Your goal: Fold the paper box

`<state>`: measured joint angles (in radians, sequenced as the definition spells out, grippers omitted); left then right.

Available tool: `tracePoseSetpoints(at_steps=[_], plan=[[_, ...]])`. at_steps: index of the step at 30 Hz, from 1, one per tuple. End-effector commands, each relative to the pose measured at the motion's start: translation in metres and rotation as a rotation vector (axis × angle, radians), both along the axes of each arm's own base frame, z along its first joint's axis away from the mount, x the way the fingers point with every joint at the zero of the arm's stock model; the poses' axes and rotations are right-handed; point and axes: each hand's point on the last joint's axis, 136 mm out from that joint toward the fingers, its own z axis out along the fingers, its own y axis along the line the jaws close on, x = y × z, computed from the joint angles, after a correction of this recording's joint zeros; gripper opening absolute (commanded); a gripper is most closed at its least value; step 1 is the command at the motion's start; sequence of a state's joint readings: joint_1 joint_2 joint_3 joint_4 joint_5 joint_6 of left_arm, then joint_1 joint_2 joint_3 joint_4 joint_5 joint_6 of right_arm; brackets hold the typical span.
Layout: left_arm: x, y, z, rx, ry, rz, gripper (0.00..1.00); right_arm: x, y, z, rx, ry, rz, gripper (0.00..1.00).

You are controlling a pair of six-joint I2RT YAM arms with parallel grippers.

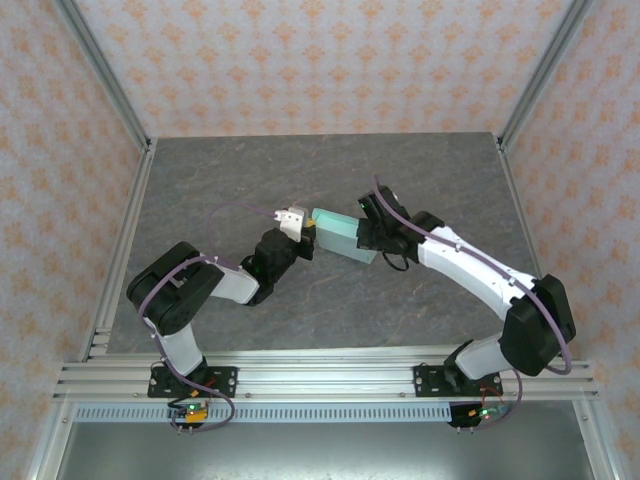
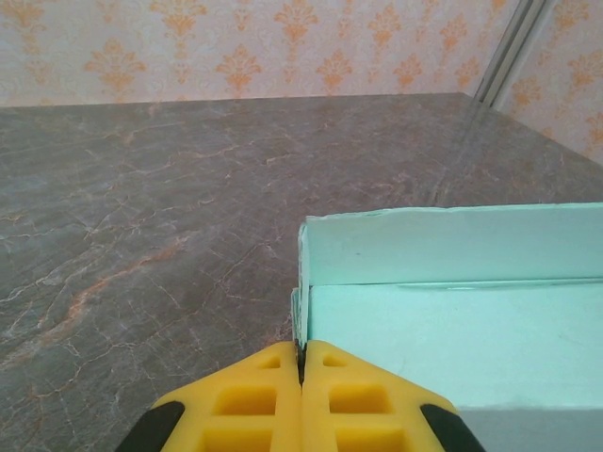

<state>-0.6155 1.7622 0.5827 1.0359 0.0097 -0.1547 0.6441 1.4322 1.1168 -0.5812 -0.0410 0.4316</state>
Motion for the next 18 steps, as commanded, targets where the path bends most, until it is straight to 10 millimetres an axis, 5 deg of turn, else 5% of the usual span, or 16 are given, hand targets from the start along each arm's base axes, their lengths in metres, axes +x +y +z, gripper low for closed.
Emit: tracePoseSetpoints(at_steps=[1, 6, 18], plan=[[-0.021, 0.011, -0.065, 0.130, 0.204, 0.004, 0.06, 0.003, 0.002, -0.012, 0.007, 0.007, -0.018, 0.14], [-0.022, 0.011, -0.072, 0.136, 0.212, 0.014, 0.06, 0.002, -0.009, -0.024, -0.007, -0.020, -0.072, 0.13], [-0.019, 0.010, -0.075, 0.155, 0.220, 0.026, 0.06, 0.011, -0.001, 0.002, 0.020, -0.035, -0.052, 0.13]])
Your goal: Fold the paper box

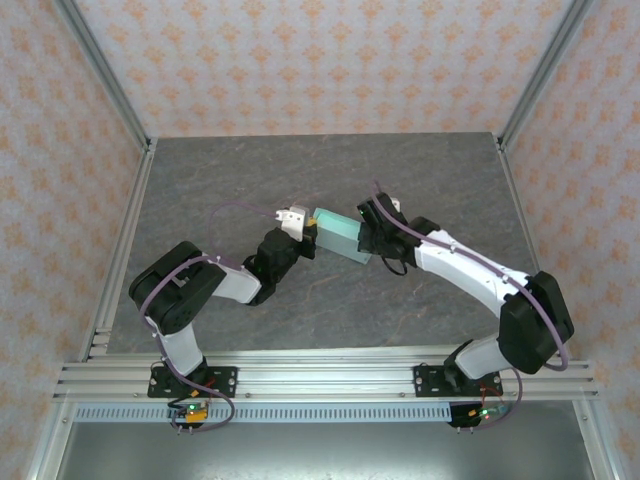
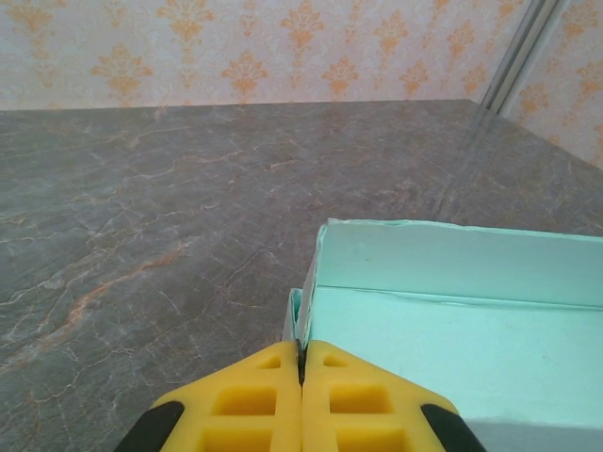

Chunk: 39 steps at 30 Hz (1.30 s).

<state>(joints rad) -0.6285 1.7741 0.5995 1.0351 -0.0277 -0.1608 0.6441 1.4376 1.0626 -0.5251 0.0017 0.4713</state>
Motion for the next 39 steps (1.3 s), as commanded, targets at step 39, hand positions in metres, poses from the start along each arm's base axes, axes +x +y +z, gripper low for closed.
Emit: tracePoseSetpoints(at_steps=[39], plan=[[-0.023, 0.017, -0.101, 0.216, 0.256, 0.047, 0.06, -0.002, -0.017, -0.005, 0.103, -0.025, -0.082, 0.33]])
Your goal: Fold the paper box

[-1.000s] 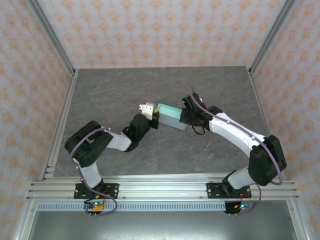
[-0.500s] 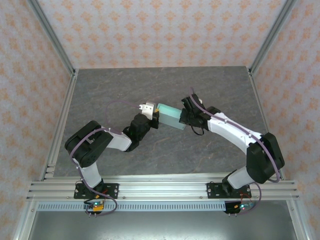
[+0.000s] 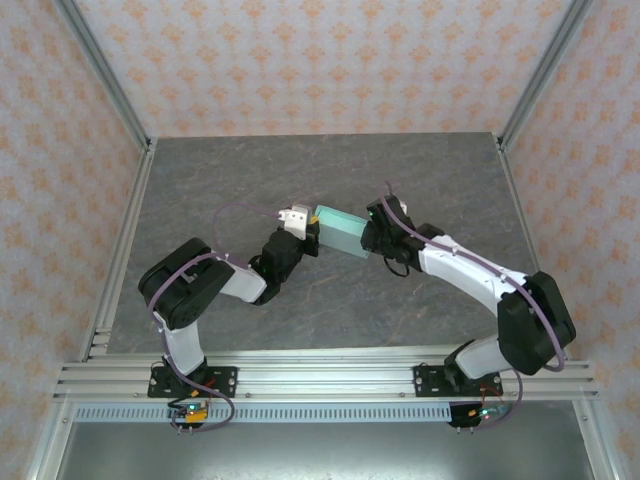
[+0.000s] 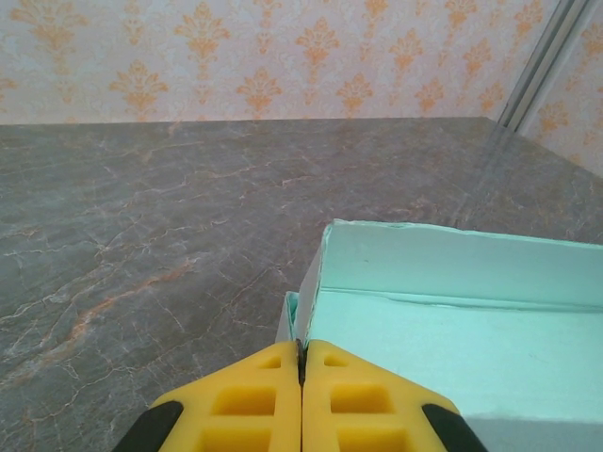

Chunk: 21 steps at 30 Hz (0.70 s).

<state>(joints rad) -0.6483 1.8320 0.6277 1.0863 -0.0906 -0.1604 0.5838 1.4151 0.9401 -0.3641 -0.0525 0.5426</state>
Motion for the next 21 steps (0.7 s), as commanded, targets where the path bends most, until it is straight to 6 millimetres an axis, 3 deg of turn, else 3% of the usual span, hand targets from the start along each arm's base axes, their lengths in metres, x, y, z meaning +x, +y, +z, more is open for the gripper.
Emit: tracePoseSetpoints(at_steps=[1, 7, 13, 15, 18, 21], plan=[[-0.030, 0.022, -0.098, 0.211, 0.285, 0.013, 0.06, -0.011, -0.006, 0.019, 0.001, -0.022, 0.004, 0.38], [-0.029, 0.022, -0.099, 0.216, 0.293, 0.020, 0.06, -0.021, -0.005, 0.043, 0.127, -0.035, -0.053, 0.62], [-0.027, 0.021, -0.097, 0.212, 0.296, 0.025, 0.06, -0.023, -0.021, 0.051, 0.337, 0.032, -0.415, 0.98], [-0.027, 0.021, -0.097, 0.211, 0.297, 0.026, 0.06, -0.019, -0.017, 0.047, 0.462, 0.077, -0.549, 0.99], [-0.027, 0.021, -0.097, 0.208, 0.298, 0.030, 0.06, -0.004, 0.004, 0.041, 0.690, 0.126, -0.635, 0.99], [-0.027, 0.021, -0.097, 0.208, 0.297, 0.031, 0.06, 0.010, 0.017, 0.029, 0.812, 0.188, -0.710, 0.99]])
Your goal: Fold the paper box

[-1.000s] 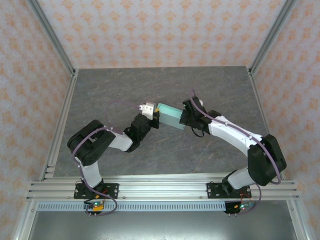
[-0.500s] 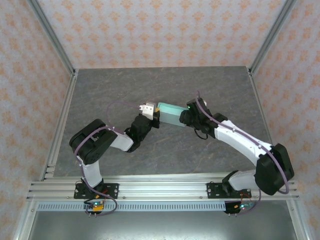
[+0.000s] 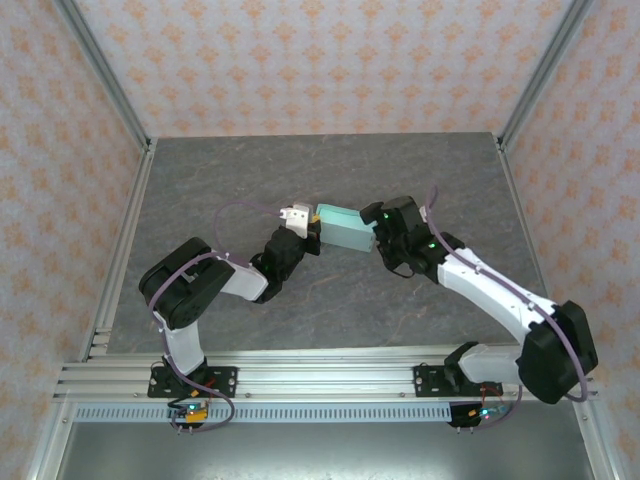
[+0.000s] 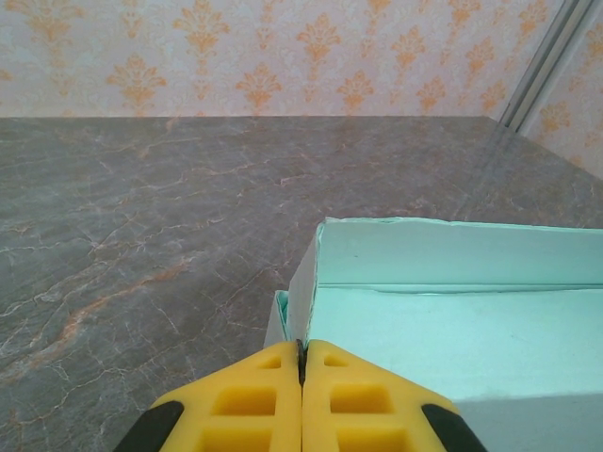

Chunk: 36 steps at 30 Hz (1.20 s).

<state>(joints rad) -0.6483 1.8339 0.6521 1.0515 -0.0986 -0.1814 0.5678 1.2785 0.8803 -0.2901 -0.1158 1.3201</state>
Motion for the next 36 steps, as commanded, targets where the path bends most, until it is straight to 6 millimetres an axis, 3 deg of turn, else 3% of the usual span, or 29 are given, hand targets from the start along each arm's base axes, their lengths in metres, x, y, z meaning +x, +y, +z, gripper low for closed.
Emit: tracePoseSetpoints(at_steps=[1, 6, 10, 16, 19, 23, 30, 36], plan=[[-0.031, 0.023, -0.097, 0.217, 0.282, 0.017, 0.06, 0.019, 0.018, -0.010, 0.261, 0.078, -0.166, 0.99], [-0.030, 0.022, -0.097, 0.214, 0.280, 0.017, 0.06, 0.036, 0.035, -0.024, 0.332, 0.136, -0.196, 0.98], [-0.029, 0.021, -0.096, 0.212, 0.277, 0.018, 0.06, 0.045, 0.041, -0.023, 0.342, 0.126, -0.196, 0.96], [-0.028, 0.021, -0.093, 0.211, 0.275, 0.022, 0.06, 0.039, 0.037, -0.013, 0.313, 0.135, -0.187, 0.96], [-0.026, 0.020, -0.093, 0.205, 0.277, 0.024, 0.06, 0.025, 0.020, -0.006, 0.275, 0.154, -0.234, 0.98], [-0.026, 0.020, -0.093, 0.199, 0.274, 0.025, 0.06, 0.028, 0.012, 0.004, 0.279, 0.103, -0.266, 1.00], [-0.025, 0.020, -0.092, 0.192, 0.273, 0.032, 0.06, 0.050, 0.042, -0.014, 0.371, 0.141, -0.234, 1.00], [-0.027, 0.019, -0.092, 0.192, 0.274, 0.023, 0.06, 0.063, 0.047, -0.017, 0.332, 0.121, -0.216, 0.91]])
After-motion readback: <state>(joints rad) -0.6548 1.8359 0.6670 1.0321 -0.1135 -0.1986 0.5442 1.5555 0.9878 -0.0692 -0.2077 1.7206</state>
